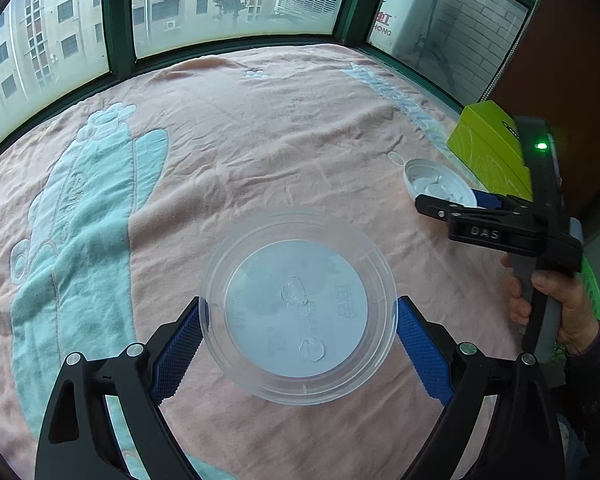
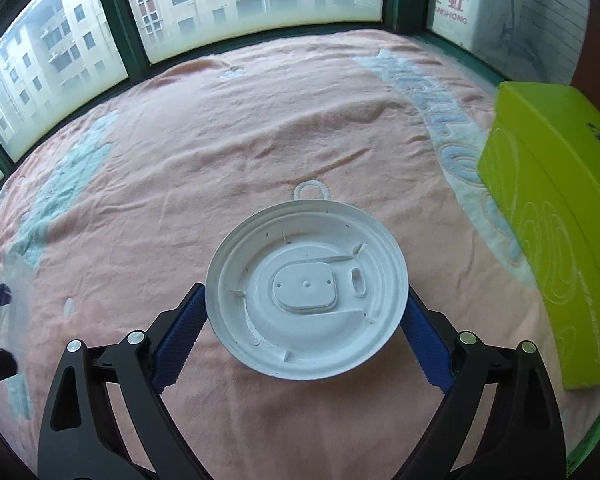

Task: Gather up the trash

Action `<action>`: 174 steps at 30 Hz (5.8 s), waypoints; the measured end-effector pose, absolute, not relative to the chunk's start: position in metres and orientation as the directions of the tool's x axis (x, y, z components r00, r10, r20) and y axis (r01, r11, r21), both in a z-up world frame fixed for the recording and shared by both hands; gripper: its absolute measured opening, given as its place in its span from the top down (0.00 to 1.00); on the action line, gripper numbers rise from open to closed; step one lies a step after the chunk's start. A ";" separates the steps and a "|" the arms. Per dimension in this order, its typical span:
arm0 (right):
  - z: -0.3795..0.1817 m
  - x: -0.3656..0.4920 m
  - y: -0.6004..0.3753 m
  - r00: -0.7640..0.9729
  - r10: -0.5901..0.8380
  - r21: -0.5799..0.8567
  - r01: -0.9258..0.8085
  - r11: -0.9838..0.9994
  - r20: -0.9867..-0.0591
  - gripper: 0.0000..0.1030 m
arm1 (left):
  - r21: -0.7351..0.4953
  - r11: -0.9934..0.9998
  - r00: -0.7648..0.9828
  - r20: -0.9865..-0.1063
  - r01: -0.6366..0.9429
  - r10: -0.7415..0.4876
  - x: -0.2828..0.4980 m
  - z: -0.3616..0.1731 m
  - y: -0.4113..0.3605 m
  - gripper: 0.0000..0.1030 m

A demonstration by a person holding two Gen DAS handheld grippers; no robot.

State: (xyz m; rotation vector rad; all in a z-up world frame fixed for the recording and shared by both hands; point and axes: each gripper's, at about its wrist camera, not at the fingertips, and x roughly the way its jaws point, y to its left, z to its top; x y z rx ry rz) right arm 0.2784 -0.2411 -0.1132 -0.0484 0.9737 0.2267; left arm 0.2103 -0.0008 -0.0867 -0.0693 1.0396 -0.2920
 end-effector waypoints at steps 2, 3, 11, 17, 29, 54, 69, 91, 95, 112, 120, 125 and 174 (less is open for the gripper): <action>-0.106 0.269 -0.243 0.552 0.166 0.057 -0.210 0.976 -0.817 0.11 | -0.193 0.958 0.473 -0.838 0.212 -0.273 0.208 -0.085 -0.004 0.13; -0.100 0.260 -0.245 0.563 0.163 0.047 -0.214 0.976 -0.810 0.11 | -0.191 0.958 0.475 -0.836 0.215 -0.274 0.207 -0.083 -0.006 0.13; -0.069 0.205 -0.270 0.610 0.143 0.030 -0.192 0.981 -0.779 0.11 | -0.194 0.948 0.497 -0.814 0.254 -0.300 0.189 -0.064 -0.028 0.13; -0.047 0.155 -0.308 0.647 0.108 0.041 -0.118 0.992 -0.755 0.11 | -0.197 0.930 0.493 -0.803 0.309 -0.334 0.169 -0.053 -0.060 0.13; -0.022 0.070 -0.391 0.684 -0.022 0.017 0.051 0.999 -0.729 0.11 | -0.203 0.866 0.472 -0.770 0.457 -0.429 0.140 -0.025 -0.149 0.13; -0.037 0.012 -0.534 0.612 -0.222 0.006 0.348 0.937 -0.759 0.10 | -0.178 0.765 0.412 -0.756 0.618 -0.509 0.127 0.004 -0.276 0.13; -0.027 -0.013 -0.559 0.639 -0.252 0.012 0.379 0.925 -0.726 0.10 | -0.158 0.707 0.358 -0.775 0.689 -0.521 0.120 0.001 -0.351 0.13; -0.022 -0.058 -0.564 0.669 -0.239 0.052 0.384 0.922 -0.704 0.10 | -0.187 0.644 0.245 -0.819 0.742 -0.520 0.103 -0.030 -0.425 0.12; -0.023 -0.061 -0.562 0.673 -0.231 0.069 0.388 0.919 -0.702 0.10 | -0.209 0.635 0.228 -0.814 0.744 -0.535 0.103 -0.032 -0.425 0.09; -0.019 -0.054 -0.512 0.715 -0.140 0.151 0.328 0.933 -0.685 0.09 | -0.167 0.696 0.355 -0.764 0.698 -0.540 0.101 0.002 -0.340 0.09; -0.013 -0.036 -0.462 0.725 -0.090 0.158 0.266 0.951 -0.682 0.08 | -0.142 0.781 0.466 -0.732 0.609 -0.496 0.105 0.015 -0.261 0.09; -0.007 -0.024 -0.428 0.734 -0.058 0.159 0.223 0.962 -0.677 0.07 | -0.123 0.841 0.533 -0.723 0.527 -0.439 0.106 0.014 -0.209 0.09; -0.006 0.018 -0.327 0.737 0.025 0.159 0.112 0.981 -0.676 0.05 | -0.053 0.993 0.714 -0.691 0.105 -0.112 0.083 0.003 -0.009 0.08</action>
